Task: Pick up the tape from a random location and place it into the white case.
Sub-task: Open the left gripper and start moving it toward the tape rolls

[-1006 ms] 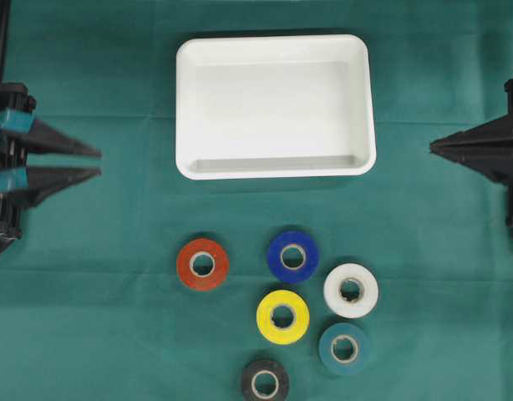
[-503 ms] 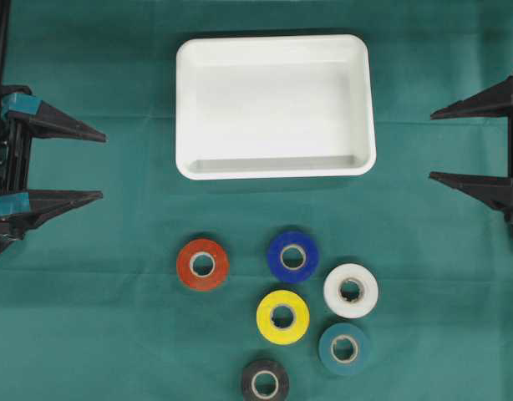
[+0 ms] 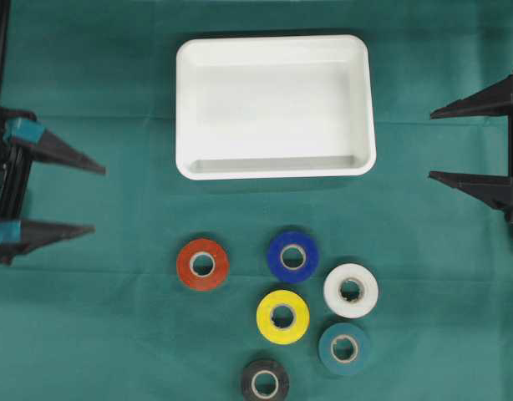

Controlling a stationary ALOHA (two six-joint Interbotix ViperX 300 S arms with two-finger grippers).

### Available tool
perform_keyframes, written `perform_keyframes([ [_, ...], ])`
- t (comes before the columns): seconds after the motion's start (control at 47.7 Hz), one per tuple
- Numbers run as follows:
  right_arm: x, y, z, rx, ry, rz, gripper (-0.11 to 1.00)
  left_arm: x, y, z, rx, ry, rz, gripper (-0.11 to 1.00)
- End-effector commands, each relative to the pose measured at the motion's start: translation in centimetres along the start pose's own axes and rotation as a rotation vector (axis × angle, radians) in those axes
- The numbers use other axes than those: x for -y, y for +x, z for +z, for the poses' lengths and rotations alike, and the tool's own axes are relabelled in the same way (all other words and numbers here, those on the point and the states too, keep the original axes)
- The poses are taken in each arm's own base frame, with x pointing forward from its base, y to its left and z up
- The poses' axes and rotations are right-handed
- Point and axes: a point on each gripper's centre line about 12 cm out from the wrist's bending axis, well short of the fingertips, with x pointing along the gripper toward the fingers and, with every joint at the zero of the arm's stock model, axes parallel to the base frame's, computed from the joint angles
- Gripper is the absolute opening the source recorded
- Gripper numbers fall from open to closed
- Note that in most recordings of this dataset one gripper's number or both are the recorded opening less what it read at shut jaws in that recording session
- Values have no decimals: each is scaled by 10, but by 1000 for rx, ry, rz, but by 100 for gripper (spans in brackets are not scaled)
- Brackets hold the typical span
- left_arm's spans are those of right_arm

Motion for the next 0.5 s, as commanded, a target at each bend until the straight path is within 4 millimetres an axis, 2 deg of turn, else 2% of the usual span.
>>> perform_keyframes([
  [0.0,0,2,9,20,2,-2,93,9,2,10,17,-6,-46,99],
  [0.147,0,3,9,17,2,-1,93,19,1,8,-1,-1,-95,99],
  [0.377,0,5,9,12,0,-3,93,20,3,7,-2,-2,-96,99],
  [0.482,0,6,9,12,0,-1,93,21,9,6,-6,-6,-97,99],
])
